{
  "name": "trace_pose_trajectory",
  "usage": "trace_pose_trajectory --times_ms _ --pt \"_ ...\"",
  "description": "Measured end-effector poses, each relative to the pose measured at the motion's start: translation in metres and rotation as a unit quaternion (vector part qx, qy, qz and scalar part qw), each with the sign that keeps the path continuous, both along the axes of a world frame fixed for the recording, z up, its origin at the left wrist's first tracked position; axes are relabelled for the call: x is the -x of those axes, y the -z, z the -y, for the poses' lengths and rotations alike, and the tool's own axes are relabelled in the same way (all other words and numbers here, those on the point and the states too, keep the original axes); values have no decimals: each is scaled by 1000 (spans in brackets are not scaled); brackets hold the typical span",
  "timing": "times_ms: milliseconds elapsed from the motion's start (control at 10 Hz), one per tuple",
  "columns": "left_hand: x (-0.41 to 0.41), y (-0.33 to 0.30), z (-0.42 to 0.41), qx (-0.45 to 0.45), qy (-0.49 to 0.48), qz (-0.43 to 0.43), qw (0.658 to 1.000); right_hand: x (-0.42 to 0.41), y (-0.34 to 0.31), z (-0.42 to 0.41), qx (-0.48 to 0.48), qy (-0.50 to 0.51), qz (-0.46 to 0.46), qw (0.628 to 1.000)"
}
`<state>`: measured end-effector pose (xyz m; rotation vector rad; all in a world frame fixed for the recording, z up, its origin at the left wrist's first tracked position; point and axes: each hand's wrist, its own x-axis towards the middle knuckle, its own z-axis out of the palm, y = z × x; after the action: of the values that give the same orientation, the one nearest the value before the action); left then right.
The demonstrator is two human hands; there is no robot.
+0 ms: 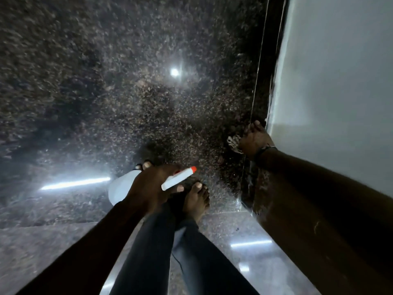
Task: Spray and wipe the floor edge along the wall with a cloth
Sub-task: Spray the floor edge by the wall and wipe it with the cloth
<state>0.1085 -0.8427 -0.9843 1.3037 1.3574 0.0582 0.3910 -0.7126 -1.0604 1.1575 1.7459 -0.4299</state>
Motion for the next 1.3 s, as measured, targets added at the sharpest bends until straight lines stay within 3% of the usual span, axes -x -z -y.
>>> trace_pose_trajectory --times_ms 100,200,300,400,500,600,700,800,900,1000,1200,1300 --pt "-2 18 17 22 -49 -8 999 6 8 20 90 53 9 994" --pt "-9 17 29 36 -46 -1 998 28 -37 6 101 57 27 993" --pt "-12 10 33 46 -44 10 998 15 -29 9 58 74 -18 995" --pt "-11 4 29 49 -37 4 998 16 -39 21 106 -19 24 994" --pt "-12 -1 22 37 -33 5 999 23 -44 28 90 76 26 993" --pt "-12 -8 13 15 -6 -28 999 11 -25 46 93 276 -94 952" --pt "-11 -9 10 3 -19 -29 999 24 -42 45 102 219 4 970" --pt "-12 -11 10 1 -13 -29 1000 26 -43 29 121 161 3 979" --pt "-18 -20 12 -7 39 -67 997 27 -49 12 23 215 -74 974" --pt "-28 -27 19 -30 17 -63 997 22 -57 -12 -45 246 -109 962" --pt "-37 -28 38 -31 -42 -13 999 22 -68 -36 -38 192 -109 975" --pt "-41 -22 49 -21 -57 -7 998 27 -68 -23 13 100 -86 991"
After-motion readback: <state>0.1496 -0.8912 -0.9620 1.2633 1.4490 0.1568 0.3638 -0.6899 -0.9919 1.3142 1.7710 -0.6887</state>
